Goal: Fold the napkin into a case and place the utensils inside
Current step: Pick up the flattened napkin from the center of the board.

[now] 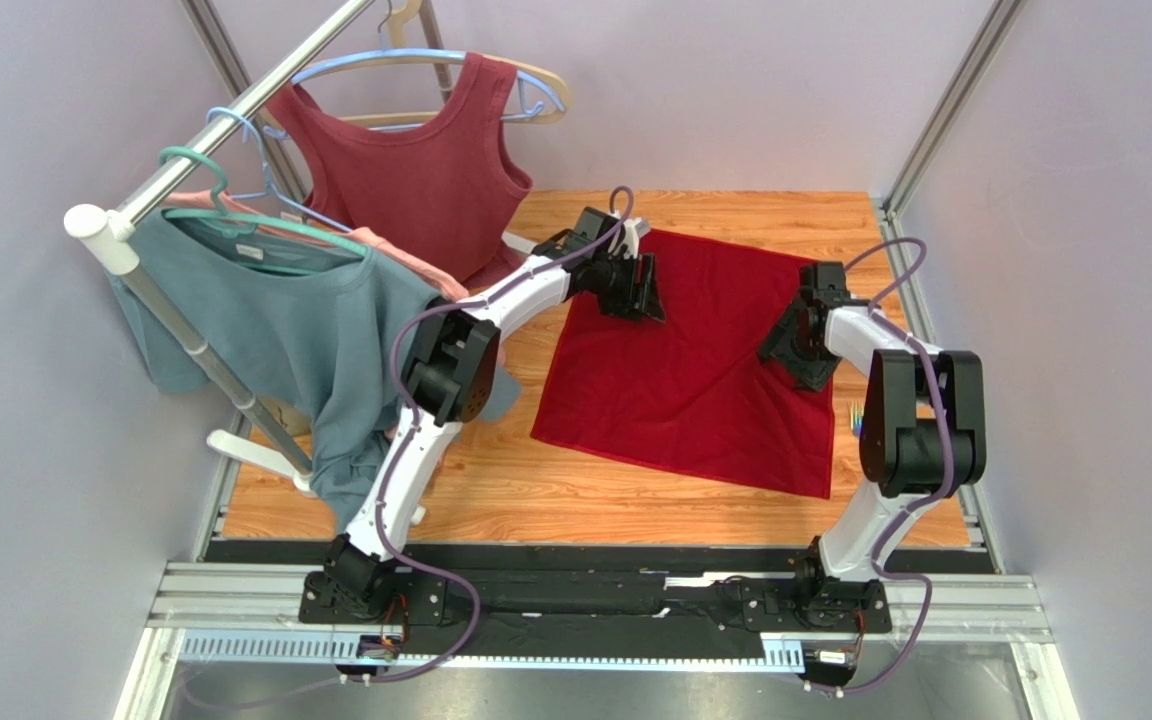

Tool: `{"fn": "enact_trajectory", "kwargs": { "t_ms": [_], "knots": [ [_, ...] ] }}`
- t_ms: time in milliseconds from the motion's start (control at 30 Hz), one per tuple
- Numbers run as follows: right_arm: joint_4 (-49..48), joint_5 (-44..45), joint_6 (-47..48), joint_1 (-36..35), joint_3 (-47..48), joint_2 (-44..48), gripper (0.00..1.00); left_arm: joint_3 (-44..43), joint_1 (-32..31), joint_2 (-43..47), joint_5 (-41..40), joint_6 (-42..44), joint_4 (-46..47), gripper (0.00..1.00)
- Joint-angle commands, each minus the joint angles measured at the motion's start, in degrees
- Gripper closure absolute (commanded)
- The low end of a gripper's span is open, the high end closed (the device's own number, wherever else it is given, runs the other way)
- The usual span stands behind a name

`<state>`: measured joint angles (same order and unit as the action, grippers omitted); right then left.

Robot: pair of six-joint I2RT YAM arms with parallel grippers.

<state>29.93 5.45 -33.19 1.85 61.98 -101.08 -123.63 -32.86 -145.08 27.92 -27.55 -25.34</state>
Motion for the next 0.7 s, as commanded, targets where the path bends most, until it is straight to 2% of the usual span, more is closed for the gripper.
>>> {"fn": "enact_trajectory", "kwargs": {
  "t_ms": [0, 133, 200, 333, 500, 533, 567, 633, 667],
  "knots": [
    [3.3, -2.3, 0.6, 0.4, 2.4, -5.4, 0.32, -4.9, 0.7, -3.0, 1.0, 0.1, -0.9, 0.36],
    [6.7, -3.8, 1.2, 0.1, 6.7, -4.4, 0.32, -11.4, 1.2, -3.2, -2.2, 4.5, -7.6, 0.35],
    [8.4, -1.9, 2.6, 0.1, 5.8, -0.6, 0.30, -9.4, 1.1, 1.4, -3.6, 5.3, -8.6, 0.33],
    [15.8, 3.2, 3.9, 0.5, 4.2, 11.0, 0.23, 3.8, -0.3, 14.3, -9.0, 3.1, -7.9, 0.29],
    [19.8, -0.4, 1.4, 3.3, -6.6, 23.1, 0.22, 20.1, -3.3, 31.7, -15.3, -3.2, -7.6, 0.31],
    [19.9, -1.7, 0.1, 4.0, -11.6, 25.2, 0.23, 26.7, -4.2, 34.6, -16.1, -4.7, -6.5, 0.32],
    [19.9, -3.1, -0.5, 5.6, -13.7, 29.1, 0.28, 29.9, -6.2, 39.7, -17.4, -5.1, -3.8, 0.32],
    [20.5, -3.8, -2.2, 6.9, -18.2, 32.0, 0.36, 38.5, -7.9, 44.6, -18.3, -7.7, -1.7, 0.34],
    [20.7, -3.3, -2.1, 6.4, -17.5, 33.5, 0.42, 41.3, -8.8, 49.1, -17.1, -8.5, 1.2, 0.34]
  ]
}}
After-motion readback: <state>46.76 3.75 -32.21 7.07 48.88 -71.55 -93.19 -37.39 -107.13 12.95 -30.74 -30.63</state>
